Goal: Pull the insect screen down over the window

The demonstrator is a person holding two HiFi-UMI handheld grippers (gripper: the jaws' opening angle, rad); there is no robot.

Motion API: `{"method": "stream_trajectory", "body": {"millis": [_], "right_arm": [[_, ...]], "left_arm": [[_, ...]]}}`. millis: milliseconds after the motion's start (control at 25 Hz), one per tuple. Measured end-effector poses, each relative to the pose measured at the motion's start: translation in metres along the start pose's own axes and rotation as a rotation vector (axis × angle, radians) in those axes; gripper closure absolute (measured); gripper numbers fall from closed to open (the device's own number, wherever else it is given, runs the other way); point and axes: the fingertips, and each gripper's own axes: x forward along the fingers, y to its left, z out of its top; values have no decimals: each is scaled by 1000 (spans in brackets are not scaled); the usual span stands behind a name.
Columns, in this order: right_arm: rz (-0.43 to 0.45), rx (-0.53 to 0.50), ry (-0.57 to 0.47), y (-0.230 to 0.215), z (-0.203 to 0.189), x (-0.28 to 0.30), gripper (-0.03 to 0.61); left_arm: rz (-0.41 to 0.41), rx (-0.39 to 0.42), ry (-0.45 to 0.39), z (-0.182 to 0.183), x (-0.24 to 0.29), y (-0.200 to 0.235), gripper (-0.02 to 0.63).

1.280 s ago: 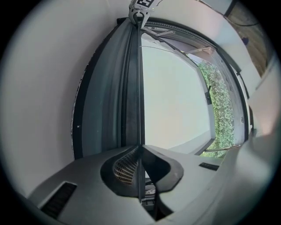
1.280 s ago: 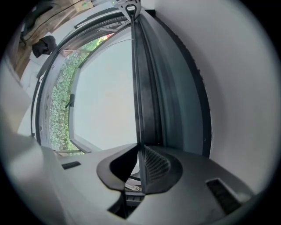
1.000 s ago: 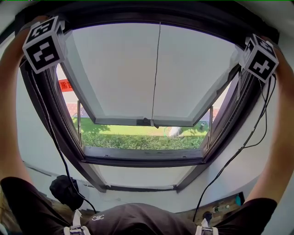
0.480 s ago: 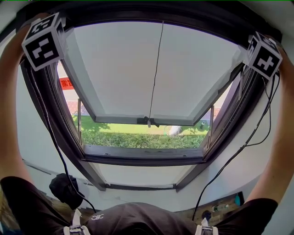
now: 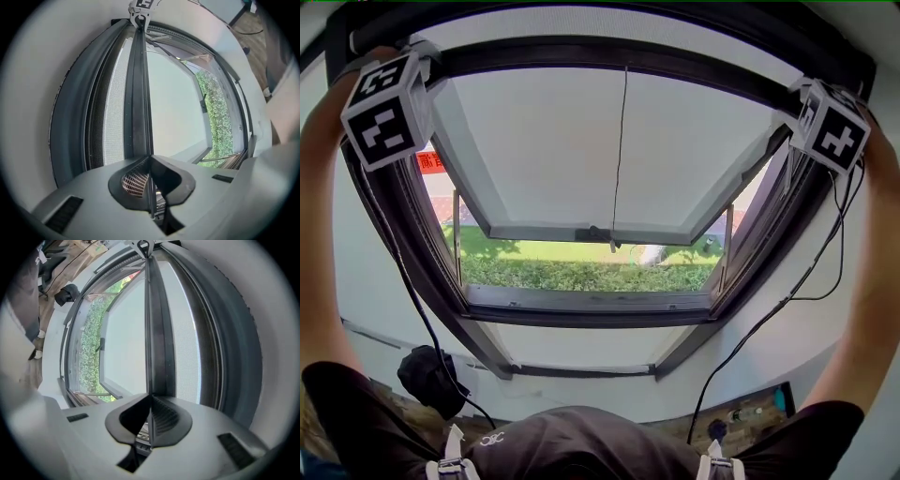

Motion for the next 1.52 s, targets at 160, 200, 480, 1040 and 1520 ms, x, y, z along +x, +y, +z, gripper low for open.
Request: {"method": "stream_trajectory", "body": {"millis": [160,200,480,1040,1520], "right_arm": [[39,15,4,20,-1,5,560],[54,18,5,28,0,7,558],[26,-10,-10,75,4,23,560],[42,-26,91,197,5,56,560],[199,-42,117,308,12,85,558]], "left_arm": [[-41,-27,-31,3,2,-21,588],[-51,-29,-39,4,2,-26,588],[-108,5,-70,9,14,-81,588],[-119,98,-70,16,29,-204,581],[-272,76,-94,20,45,-320,582]]}}
